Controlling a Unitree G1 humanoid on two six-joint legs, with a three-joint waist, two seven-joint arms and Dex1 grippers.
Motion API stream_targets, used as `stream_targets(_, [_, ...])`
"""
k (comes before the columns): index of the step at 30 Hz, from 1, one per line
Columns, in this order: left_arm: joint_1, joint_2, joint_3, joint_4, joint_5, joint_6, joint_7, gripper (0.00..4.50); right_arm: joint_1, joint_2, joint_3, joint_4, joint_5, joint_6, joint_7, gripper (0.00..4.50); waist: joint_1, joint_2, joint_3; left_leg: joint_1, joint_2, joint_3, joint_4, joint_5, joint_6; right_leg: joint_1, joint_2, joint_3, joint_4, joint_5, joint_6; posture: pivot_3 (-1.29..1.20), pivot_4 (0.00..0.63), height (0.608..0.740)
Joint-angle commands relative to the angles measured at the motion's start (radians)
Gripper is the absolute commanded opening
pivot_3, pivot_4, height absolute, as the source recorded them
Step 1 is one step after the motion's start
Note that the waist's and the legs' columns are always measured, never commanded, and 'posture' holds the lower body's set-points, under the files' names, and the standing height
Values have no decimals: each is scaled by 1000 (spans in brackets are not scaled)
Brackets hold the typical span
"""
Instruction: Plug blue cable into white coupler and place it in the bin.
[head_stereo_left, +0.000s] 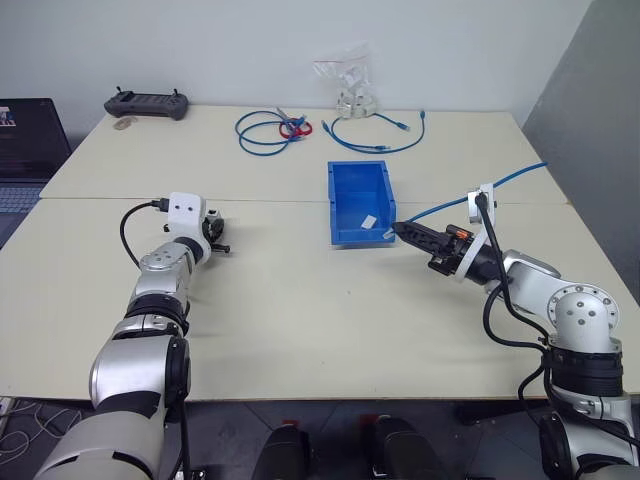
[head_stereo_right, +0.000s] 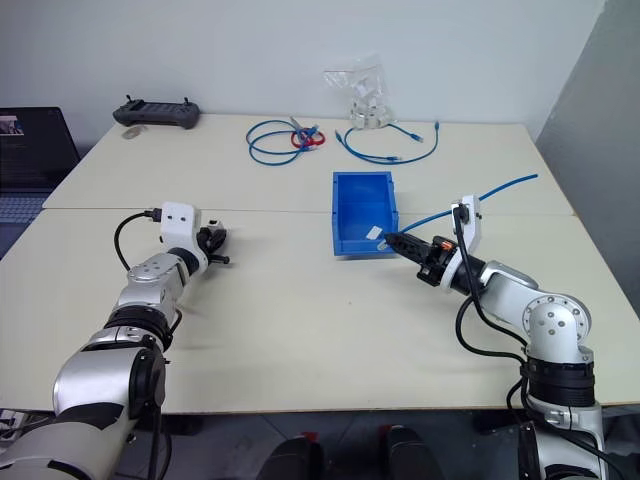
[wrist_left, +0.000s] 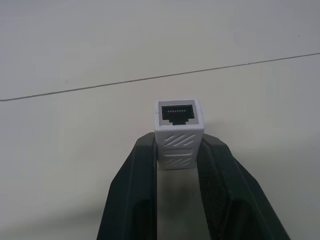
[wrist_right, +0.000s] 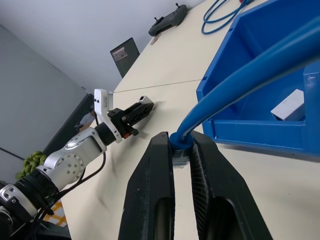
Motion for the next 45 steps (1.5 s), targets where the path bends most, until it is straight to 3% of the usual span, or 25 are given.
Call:
stream_targets(1, [65,52,-28,-193,-26,27,-253,778,-9,-12,-21,-56,12,-5,18,152,-1,0,0,0,0,0,0,0,0,0,0,0,0,0,0,0,150,740])
stream_targets(6, [340,157,-183,-788,-161,282,-730,778,-21,-87,56,-112,-68,-13,138,152,-5,1,0,1,0,2,-3,0,0,-1,-1,2,0,3,-5,0,150,740])
stream_targets(10, [406,168,-301,-1048,-200,374,-880,778,-42,-162,168,-144,-195,-71,302,152,5,0,1,1,0,0,-5,0,0,-1,-1,1,0,1,-7,0,150,740])
stream_targets(15, [317,16,-471,-866,-35,128,-893,778,-63,-205,324,-129,-412,-238,493,152,8,1,1,2,-1,0,-2,1,0,1,1,-1,0,-2,-2,0,150,740])
stream_targets(18, [246,-102,-518,-700,13,17,-882,778,-38,-222,449,-86,-586,-407,622,152,3,0,1,2,-1,1,1,1,1,1,6,0,0,-1,-1,0,150,740])
stream_targets(22, [201,-170,-529,-582,42,-69,-894,778,-30,-182,487,-10,-679,-505,676,152,3,0,1,1,-1,1,1,0,1,1,6,0,0,-1,0,0,150,740])
stream_targets(31, [185,-186,-515,-547,42,-105,-918,778,8,-134,503,98,-807,-615,745,152,4,0,0,2,-1,0,2,0,1,2,6,0,0,0,0,0,150,740])
stream_targets(45, [237,-165,-494,-639,35,-35,-916,778,-14,-109,473,224,-869,-665,787,152,3,0,0,2,0,0,2,0,1,2,6,0,1,0,-1,0,150,740])
